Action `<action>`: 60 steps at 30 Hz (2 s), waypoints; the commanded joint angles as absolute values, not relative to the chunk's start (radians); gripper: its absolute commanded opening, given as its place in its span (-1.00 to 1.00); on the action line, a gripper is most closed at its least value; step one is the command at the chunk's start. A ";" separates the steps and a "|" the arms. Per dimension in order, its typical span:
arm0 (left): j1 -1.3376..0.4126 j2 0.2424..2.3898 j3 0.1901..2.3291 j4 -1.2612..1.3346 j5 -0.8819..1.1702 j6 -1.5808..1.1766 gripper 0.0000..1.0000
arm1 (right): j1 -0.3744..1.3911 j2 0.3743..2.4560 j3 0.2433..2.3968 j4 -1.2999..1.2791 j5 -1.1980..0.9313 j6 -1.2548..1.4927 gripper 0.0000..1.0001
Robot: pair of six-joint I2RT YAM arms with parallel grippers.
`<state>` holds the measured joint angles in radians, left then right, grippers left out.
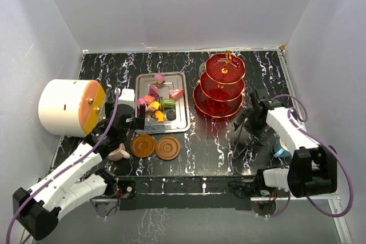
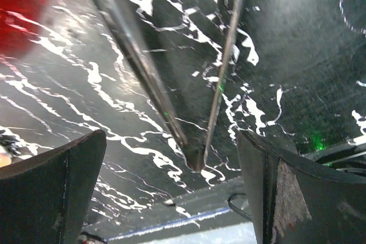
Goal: Serve the afternoon tea
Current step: Pick up the clamp from the center of the board.
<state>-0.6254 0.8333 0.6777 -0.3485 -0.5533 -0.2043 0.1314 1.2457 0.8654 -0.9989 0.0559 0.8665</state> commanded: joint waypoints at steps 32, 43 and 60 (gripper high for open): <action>-0.624 0.814 0.708 -0.385 -0.615 -0.201 0.97 | 0.070 1.592 0.785 -0.749 -0.070 0.776 0.97; -0.623 0.819 0.715 -0.390 -0.632 -0.201 0.97 | 0.077 1.576 0.827 -0.781 -0.008 0.748 0.97; -0.617 0.788 0.706 -0.384 -0.646 -0.205 0.97 | 0.079 1.637 0.857 -0.767 0.019 0.727 0.91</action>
<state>-0.6235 0.8143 0.6788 -0.3782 -0.6209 -0.2028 0.0723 1.5879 0.8471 -0.9405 -0.0834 0.7296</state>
